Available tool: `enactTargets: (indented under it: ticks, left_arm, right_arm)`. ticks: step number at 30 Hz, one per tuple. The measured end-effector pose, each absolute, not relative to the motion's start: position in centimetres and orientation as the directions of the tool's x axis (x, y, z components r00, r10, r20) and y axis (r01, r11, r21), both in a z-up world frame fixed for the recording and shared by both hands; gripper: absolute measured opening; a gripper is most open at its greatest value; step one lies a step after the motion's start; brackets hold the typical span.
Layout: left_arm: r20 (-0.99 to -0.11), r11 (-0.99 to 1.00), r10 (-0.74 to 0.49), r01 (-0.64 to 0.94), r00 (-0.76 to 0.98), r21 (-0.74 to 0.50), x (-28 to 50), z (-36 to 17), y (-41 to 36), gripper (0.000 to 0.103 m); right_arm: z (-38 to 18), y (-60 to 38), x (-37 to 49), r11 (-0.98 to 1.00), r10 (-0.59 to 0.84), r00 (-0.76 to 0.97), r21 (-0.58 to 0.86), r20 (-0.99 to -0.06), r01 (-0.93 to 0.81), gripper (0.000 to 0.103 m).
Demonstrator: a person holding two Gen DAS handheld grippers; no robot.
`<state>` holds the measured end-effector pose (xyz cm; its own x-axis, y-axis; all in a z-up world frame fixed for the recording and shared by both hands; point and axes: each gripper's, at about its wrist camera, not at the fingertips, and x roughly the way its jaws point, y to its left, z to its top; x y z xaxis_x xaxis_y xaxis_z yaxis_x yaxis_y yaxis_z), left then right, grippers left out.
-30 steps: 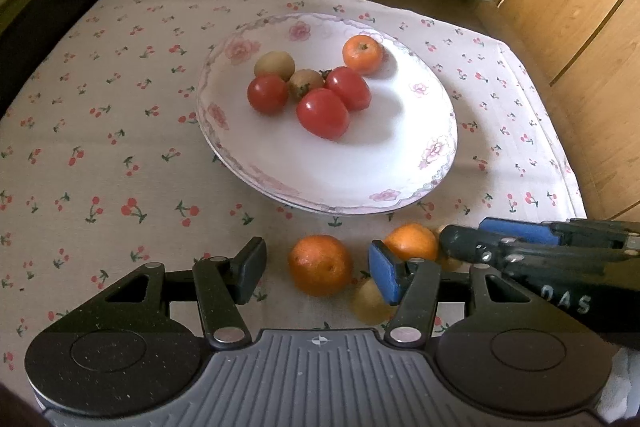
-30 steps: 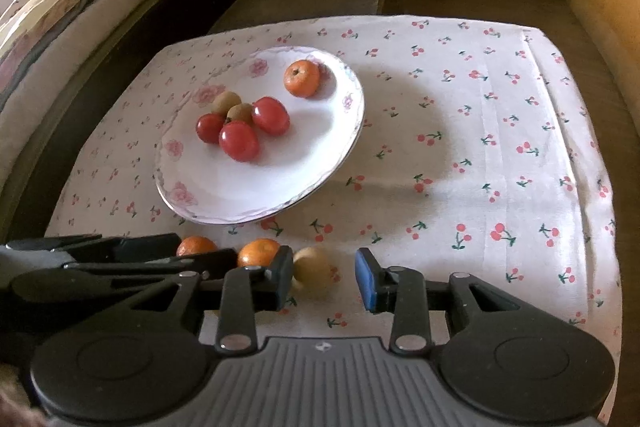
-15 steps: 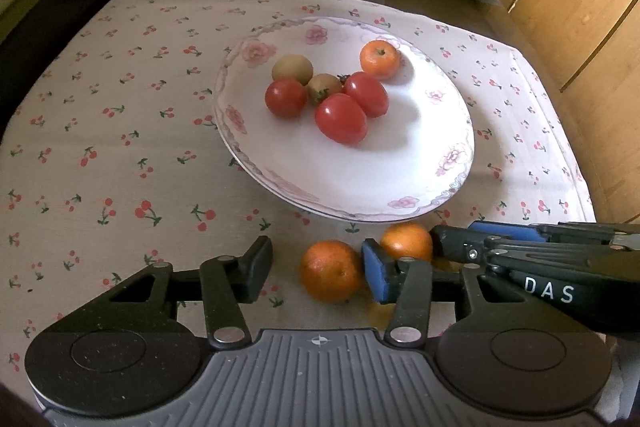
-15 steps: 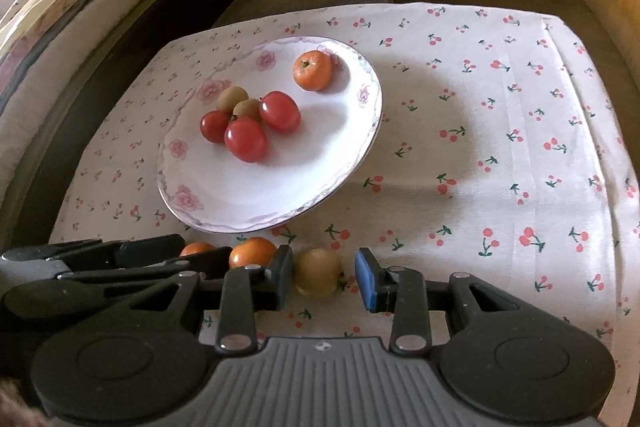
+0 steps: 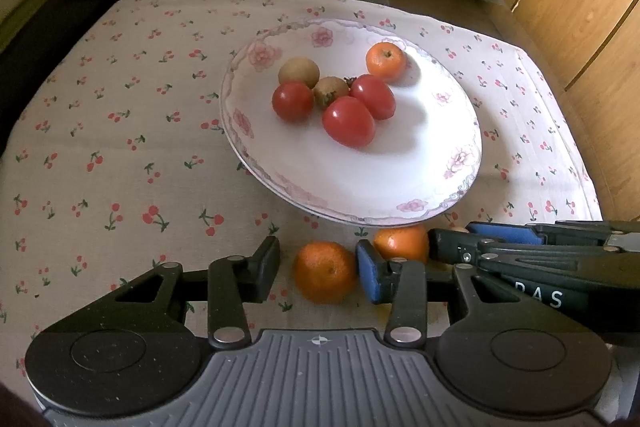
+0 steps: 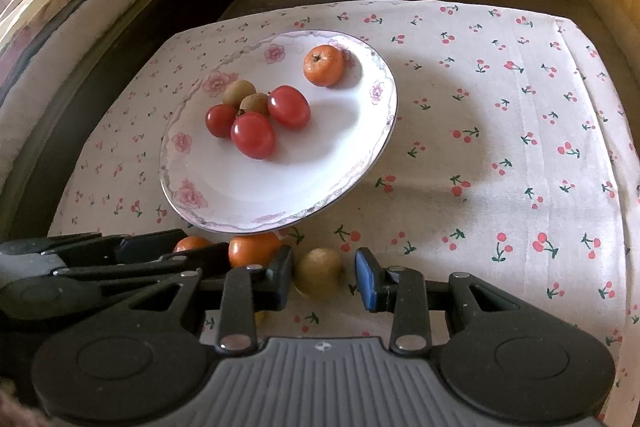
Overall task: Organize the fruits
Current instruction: 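Grasp a tan round fruit with the right tool while the left tool grasps a mandarin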
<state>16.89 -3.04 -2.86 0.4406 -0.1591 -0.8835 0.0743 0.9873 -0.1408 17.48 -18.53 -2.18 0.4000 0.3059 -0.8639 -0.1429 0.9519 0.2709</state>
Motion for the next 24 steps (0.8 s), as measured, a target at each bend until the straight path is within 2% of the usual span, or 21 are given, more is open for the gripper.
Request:
enactTargets:
  ticks: [5, 10, 16, 24]
  left_arm:
    - [-0.883, 0.987, -0.160, 0.074, 0.441, -0.142, 16.8, -2.8, -3.0, 0.050]
    - [-0.885, 0.989, -0.148, 0.087, 0.441, -0.122, 16.6, -2.8, -3.1, 0.044]
    - [-0.888, 0.987, -0.157, 0.088, 0.433, -0.132, 16.4, -2.7, -2.8, 0.044]
    - [-0.885, 0.985, -0.175, 0.086, 0.431, -0.153, 15.9, -2.3, -2.5, 0.043]
  right_arm:
    - [-2.2, -18.5, 17.6, 0.952, 0.305, 0.394, 0.267, -0.867, -0.149, 0.035]
    - [-2.2, -17.7, 17.4, 0.958, 0.279, 0.397, 0.224, -0.874, -0.179, 0.035]
    - [-2.1, -17.0, 16.7, 0.958, 0.266, 0.398, 0.193, -0.878, -0.214, 0.029]
    - [-1.4, -17.4, 15.6, 0.960, 0.253, 0.406, 0.177, -0.878, -0.215, 0.029]
